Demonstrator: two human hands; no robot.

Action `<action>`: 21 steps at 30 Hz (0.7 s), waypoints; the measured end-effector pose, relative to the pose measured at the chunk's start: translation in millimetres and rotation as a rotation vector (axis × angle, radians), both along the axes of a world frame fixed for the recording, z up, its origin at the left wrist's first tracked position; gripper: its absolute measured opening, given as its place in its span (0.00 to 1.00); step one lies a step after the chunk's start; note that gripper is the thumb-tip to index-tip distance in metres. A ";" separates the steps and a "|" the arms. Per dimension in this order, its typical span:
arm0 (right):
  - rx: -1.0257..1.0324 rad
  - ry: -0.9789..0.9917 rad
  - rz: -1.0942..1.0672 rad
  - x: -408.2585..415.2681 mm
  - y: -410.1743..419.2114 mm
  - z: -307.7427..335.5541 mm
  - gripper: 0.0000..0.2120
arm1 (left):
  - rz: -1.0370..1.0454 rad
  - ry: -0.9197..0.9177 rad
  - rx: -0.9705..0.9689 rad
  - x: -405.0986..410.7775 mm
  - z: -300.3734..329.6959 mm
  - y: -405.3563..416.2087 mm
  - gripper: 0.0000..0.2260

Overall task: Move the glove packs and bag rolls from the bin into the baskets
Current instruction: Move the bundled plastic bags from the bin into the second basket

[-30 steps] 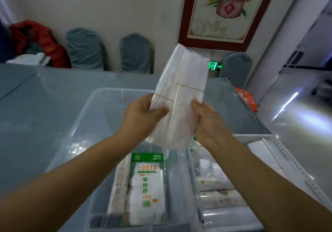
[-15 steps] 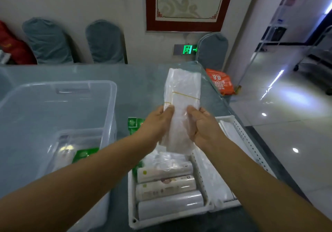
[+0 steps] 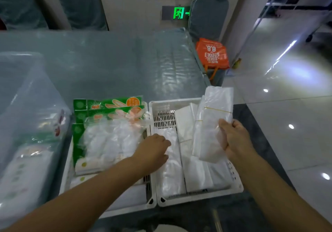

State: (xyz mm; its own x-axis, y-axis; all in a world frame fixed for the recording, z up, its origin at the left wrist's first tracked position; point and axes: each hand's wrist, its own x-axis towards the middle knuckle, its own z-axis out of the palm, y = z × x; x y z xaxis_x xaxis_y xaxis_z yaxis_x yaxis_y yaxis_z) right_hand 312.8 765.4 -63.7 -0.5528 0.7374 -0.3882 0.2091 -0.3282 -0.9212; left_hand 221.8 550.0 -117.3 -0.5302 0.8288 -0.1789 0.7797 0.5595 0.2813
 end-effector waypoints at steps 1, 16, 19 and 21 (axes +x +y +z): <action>-0.002 -0.011 -0.001 3.8 3.7 -4.1 0.04 | -0.068 0.077 -0.045 -0.5 -8.1 7.0 0.20; -0.035 -0.058 0.056 30.3 -0.9 -29.4 0.02 | -0.017 0.104 -0.371 -51.9 -18.2 66.2 0.28; -0.042 -0.056 0.050 32.1 -1.0 -27.6 0.03 | -0.010 0.033 -0.389 -59.4 -13.0 68.9 0.29; -0.040 -0.056 0.057 32.9 -0.5 -26.6 0.04 | -0.006 -0.029 -0.405 -62.1 -9.8 70.6 0.29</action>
State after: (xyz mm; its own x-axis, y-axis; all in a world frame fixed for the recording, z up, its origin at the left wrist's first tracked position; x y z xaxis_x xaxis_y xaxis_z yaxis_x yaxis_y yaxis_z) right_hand 345.6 764.9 -90.3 -0.5701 0.6884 -0.4485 0.2797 -0.3507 -0.8937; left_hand 159.7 620.7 -127.1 -0.5151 0.6917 -0.5062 0.7785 0.6246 0.0612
